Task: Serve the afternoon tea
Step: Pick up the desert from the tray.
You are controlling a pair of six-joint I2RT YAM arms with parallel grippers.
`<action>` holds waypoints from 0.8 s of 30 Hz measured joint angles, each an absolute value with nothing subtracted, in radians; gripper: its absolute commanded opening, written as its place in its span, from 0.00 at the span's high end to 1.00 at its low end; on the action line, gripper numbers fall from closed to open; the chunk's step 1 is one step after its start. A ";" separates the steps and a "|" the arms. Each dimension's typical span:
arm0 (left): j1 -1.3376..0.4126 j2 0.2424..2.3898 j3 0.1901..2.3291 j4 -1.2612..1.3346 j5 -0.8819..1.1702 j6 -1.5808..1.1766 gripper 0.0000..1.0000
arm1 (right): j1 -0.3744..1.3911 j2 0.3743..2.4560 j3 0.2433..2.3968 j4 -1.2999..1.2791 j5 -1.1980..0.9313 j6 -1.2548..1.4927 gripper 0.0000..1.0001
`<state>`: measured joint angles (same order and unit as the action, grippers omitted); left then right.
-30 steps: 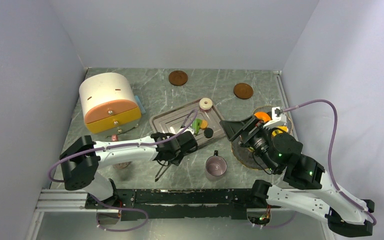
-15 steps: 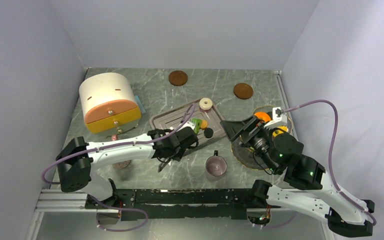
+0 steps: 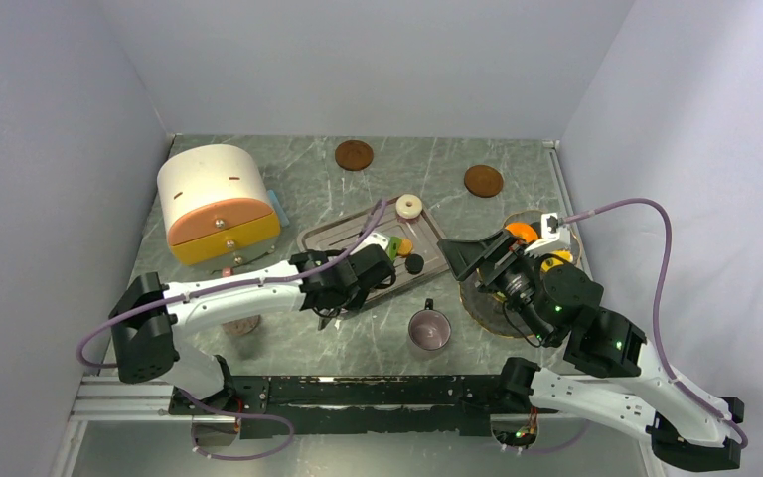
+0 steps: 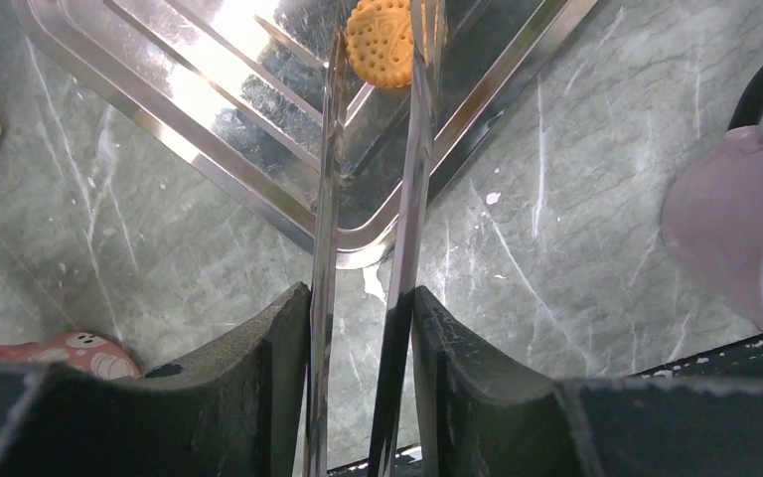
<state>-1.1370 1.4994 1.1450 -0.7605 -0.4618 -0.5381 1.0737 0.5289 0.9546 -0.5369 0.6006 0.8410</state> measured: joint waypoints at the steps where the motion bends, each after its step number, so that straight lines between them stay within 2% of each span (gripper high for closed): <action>1: -1.137 1.496 1.149 -0.762 -0.464 -0.538 0.56 | 1.074 0.529 0.955 -0.537 0.601 0.841 0.04; 24: -1.144 1.503 1.256 -0.676 -0.413 -0.476 0.59 | 1.074 0.530 0.966 -0.537 0.601 0.839 0.04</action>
